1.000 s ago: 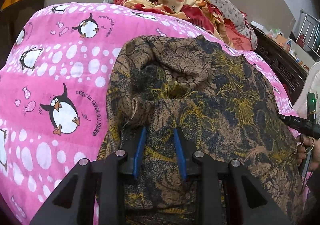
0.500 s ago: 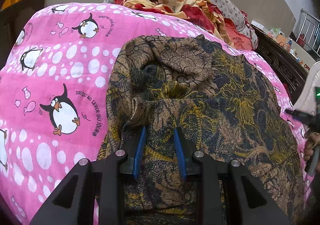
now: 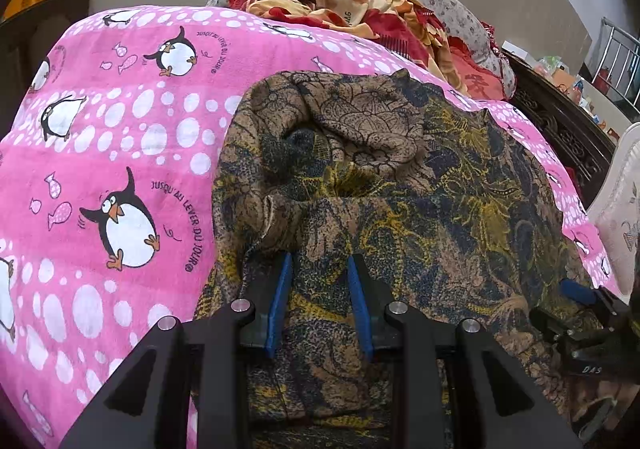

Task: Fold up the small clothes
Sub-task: 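Lift the shirt hem with the right tool and fold it toward the collar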

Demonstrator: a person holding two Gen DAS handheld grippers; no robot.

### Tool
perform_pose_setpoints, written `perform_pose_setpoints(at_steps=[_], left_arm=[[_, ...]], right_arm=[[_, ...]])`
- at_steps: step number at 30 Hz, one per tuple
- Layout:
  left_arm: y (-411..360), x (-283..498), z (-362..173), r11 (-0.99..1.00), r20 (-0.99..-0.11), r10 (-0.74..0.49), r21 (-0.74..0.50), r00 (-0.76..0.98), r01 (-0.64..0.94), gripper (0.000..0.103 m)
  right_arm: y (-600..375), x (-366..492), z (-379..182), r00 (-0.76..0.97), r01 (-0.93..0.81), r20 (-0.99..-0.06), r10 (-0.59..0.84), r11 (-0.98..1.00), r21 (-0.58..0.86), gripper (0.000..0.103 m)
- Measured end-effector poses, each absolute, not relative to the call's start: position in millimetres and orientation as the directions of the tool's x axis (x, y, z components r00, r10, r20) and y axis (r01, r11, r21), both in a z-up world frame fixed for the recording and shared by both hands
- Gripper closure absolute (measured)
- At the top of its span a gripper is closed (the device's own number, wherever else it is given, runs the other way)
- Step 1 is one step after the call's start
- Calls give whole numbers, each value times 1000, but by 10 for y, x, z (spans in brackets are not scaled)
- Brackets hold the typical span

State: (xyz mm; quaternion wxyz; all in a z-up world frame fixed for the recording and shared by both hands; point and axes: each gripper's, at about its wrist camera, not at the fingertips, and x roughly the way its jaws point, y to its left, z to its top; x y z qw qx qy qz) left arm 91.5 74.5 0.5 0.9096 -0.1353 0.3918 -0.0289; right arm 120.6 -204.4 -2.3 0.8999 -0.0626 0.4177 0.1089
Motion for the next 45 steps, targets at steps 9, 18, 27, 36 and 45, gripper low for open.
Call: perform_pose_setpoints(at_steps=[9,18,27,36,45], left_arm=[[746,917,7,962,-705,-158,-269,691,-54,95],[747,914,9,963,-707,-155,-265,690,-55,95],[749,907,18,962,-707,-156,-267,690,-56,95],[746,911,17,962,-707,-156,-267,690,-56,95],[746,904,30,958,-703,-166,-280,691,-55,95]], right_arm=[[-2125,1203,11,626,-247,-763,159,969,-1,0],[-1914,1301,404,636,-268,-735,233,961,73,28],[-1445,1900,186,621,-371,-754,212,928,-44,26],[-1155,1388,336,612,-420,-756,231,905,-64,35],[-1443,1220,263,569,-395,-800,190,917,-63,29]])
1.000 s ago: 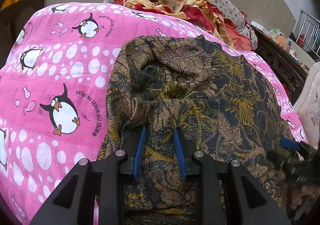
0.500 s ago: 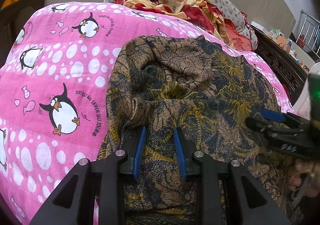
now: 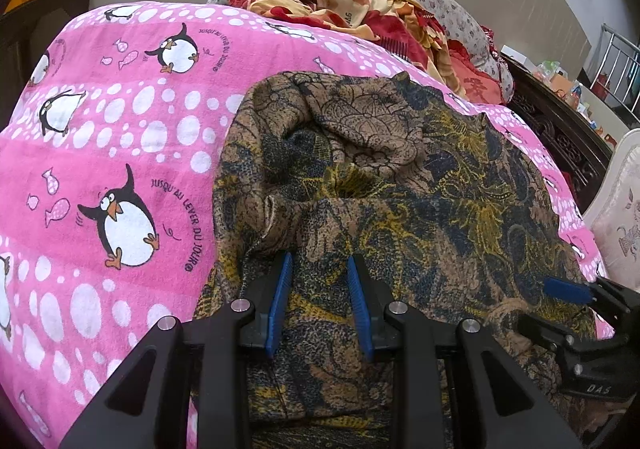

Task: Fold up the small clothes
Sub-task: 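Lift the shirt hem with the right tool and fold it toward the collar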

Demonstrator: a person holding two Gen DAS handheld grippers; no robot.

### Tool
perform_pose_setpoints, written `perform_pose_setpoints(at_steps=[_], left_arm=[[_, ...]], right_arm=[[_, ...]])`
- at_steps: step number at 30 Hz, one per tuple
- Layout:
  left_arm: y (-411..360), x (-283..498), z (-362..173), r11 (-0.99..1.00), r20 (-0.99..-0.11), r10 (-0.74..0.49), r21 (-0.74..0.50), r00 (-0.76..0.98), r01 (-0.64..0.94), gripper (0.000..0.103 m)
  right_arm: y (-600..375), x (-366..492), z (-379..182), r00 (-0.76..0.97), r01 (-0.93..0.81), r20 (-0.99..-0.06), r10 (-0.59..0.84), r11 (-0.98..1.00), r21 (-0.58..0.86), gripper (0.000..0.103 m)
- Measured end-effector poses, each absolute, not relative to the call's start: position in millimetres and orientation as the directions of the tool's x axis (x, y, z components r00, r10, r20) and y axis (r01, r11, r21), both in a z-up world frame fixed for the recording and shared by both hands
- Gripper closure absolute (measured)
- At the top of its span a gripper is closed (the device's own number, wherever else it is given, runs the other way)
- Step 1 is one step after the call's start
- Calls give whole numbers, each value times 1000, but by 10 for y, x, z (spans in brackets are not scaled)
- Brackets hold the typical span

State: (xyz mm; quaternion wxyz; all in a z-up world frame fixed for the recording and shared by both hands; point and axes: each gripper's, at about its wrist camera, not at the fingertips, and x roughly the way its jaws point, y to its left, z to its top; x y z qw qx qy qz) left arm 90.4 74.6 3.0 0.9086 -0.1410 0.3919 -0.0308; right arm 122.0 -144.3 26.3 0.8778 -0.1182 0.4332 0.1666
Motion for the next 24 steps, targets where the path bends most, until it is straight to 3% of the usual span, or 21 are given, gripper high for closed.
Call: perform_pose_setpoints(at_steps=[2,4,9,15,17,19,24], left_arm=[[753,904,29,958,-703,-169,-283,691,-54,95],[779,896,45,953,-702,-189,-300,686,-45,95],[1000,622,372,937,-730,-266,-350,629,-9,95],[1305,-298,526,976,-809,-201,-211,553,47,86],[1354,-602,340,970,-853,-236,-238,465,55,86],[1336,-862,171,957,-879,-288,-283,380,69,86],[1246,-1448,168,892,-834,-451,-432,318,132,86]], right_arm=[[-1647,1147,150,539,-395,-827,159,915,-81,19],[-1927,1095,165,500,-378,-837,220,926,17,19],[-2471,650,357,515,-359,-832,206,933,8,20],[-2720,-148,245,506,-451,-799,325,889,76,20],[-2698,-262,47,488,-457,-819,302,888,55,19],[-2666,-384,-4,563,-458,-776,286,889,-5,16],[-2662,-356,-2,575,-450,-762,298,893,10,12]])
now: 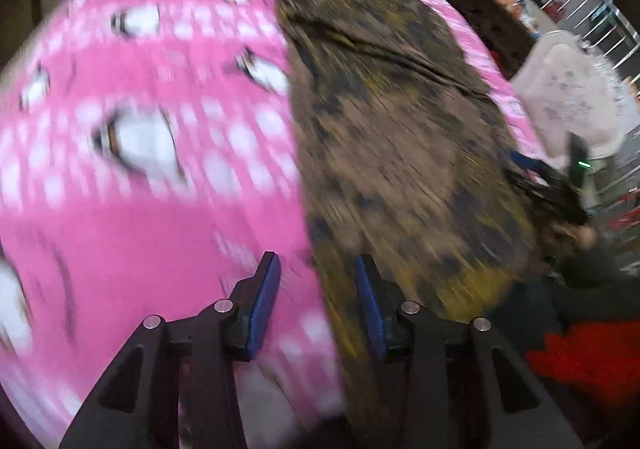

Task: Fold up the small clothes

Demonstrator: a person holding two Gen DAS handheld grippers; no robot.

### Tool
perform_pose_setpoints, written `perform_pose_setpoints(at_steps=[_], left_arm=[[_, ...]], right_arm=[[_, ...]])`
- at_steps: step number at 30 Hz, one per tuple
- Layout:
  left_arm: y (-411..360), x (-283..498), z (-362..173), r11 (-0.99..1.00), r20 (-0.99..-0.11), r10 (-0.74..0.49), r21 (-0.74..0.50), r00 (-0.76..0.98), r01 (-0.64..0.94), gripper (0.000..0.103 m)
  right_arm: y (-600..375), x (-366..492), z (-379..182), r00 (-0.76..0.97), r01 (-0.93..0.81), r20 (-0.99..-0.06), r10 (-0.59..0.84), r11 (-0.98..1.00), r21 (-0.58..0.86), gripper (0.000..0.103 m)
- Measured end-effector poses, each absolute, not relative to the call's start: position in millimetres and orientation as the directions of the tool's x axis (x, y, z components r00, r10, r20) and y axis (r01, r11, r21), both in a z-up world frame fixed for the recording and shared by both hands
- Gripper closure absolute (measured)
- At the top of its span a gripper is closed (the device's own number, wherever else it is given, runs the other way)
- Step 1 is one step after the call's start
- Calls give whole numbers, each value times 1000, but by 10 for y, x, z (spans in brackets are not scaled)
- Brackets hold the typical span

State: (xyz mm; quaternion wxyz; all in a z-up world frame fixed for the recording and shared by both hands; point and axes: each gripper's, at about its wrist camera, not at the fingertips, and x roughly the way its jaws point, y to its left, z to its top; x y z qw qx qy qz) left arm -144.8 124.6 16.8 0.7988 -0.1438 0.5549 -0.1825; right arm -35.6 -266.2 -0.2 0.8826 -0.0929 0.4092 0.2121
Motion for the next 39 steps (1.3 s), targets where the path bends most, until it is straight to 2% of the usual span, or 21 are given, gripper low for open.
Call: perform_pose_setpoints(at_steps=[4,11,14,22,24,31,33,34,37,39], left_arm=[[1155,-1647,156,839,-800,-544,-515,253,174,86],[918,-1443,29,805,-779,-588,-536,218,254,86],[890,-1496,68,785,-759,-613,-553,220,279,86],[918,-1647,99,774,-730,-629,-558,268,299,86],[862,-1629,80,777,-734,-624,-547,268,311,86],[940,-1755,123,758,-721,-646,-564,252,329,86],[951,-1775,107,754,-712,-652,-572,260,324,86],[955,-1774,100,752,-709,-654,-576,262,320,86],[941,-1749,87,751,-705,-657,-582,267,310,87],[950,-1733,82,752,-702,-658,-590,274,293,103]], right_arm=[[-2710,-385,57,567,-454,-758,321,890,38,13],[-3231,-892,309,648,-397,-649,399,904,158,14],[-3512,-1155,318,654,-383,-638,406,905,184,14],[-4073,-1655,55,605,-355,-630,487,873,334,28],[-4061,-1645,-29,578,-376,-621,530,848,374,35],[-3924,-1583,-323,465,-424,-654,596,799,427,39],[-3915,-1625,-458,421,-420,-676,605,791,446,46],[-3939,-1644,-494,425,-412,-660,620,781,469,46],[-3967,-1654,-528,444,-394,-611,656,755,525,60],[-3958,-1665,-509,441,-403,-607,661,750,524,76]])
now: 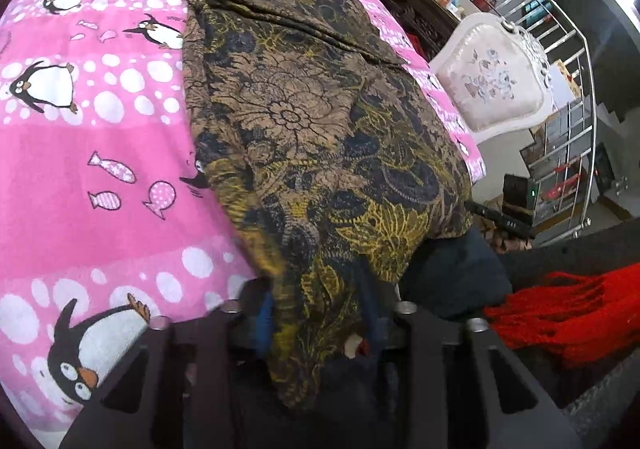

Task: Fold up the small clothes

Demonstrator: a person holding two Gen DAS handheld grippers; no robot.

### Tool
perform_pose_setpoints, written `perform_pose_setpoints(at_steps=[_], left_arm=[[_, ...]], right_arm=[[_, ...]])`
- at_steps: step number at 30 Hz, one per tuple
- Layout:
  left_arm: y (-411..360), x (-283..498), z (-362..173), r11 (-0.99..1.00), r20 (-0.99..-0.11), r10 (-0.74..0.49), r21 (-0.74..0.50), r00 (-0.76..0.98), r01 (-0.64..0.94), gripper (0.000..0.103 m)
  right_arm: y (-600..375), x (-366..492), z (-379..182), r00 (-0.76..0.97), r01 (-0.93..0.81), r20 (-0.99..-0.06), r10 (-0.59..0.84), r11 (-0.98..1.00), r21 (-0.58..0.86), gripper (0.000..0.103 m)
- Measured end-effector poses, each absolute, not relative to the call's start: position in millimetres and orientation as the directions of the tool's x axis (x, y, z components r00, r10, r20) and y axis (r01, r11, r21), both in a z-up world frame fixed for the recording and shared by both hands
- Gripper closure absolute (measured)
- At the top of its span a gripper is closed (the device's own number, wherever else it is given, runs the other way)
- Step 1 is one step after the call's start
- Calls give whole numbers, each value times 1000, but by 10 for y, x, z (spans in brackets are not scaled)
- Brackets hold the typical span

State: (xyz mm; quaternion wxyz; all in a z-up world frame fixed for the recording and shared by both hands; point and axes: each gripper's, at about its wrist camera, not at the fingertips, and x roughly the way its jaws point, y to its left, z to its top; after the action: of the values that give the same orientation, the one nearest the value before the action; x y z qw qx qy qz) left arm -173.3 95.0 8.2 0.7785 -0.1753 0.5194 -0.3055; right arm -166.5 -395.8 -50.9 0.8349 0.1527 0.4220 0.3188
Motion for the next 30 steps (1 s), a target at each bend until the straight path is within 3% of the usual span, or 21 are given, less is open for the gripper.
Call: perform_pose_setpoints(at_steps=[2,3,9,10,14,15,17,18,19,21,25,30], left_arm=[[988,-1741,51,757,-704,-653,-595,280,269,103],[1009,-1754,43,753,-697,-658,-604,284,262,103],[990,-1855,48,756,-695,-654,-596,299,270,103],[988,-1863,48,751,-689,-660,-602,298,272,103],[902,-1948,30,738,-701,-671,-601,242,307,88],[876,-1964,11,737,-706,-670,-599,227,313,87],[843,-1982,-14,749,-717,-657,-583,233,316,87],[858,-1980,-11,745,-709,-663,-591,241,309,87],[877,-1979,-16,744,-705,-665,-596,247,301,88],[939,-1986,-32,746,-700,-666,-608,259,274,103],[1043,-2047,26,734,-676,-679,-630,286,254,103],[1192,-2093,464,639,-533,-764,-700,363,319,103]], right_arm=[[-4021,-1678,-493,416,-412,-590,692,722,556,94],[-4043,-1701,-467,405,-424,-575,710,704,570,97],[-4052,-1731,-313,380,-476,-548,745,666,575,97],[-4024,-1714,-329,375,-476,-555,743,668,572,94],[-3898,-1686,-419,344,-470,-569,747,662,584,76],[-3895,-1692,-421,349,-473,-561,751,657,587,76],[-3902,-1680,-429,358,-472,-539,762,646,600,79],[-3908,-1680,-437,363,-467,-534,763,645,605,90],[-3916,-1676,-442,365,-463,-532,764,645,609,94],[-3928,-1688,-426,365,-465,-529,766,642,610,96],[-3973,-1750,-262,369,-499,-495,787,617,609,97],[-4138,-1807,164,421,-548,-396,816,577,605,98]])
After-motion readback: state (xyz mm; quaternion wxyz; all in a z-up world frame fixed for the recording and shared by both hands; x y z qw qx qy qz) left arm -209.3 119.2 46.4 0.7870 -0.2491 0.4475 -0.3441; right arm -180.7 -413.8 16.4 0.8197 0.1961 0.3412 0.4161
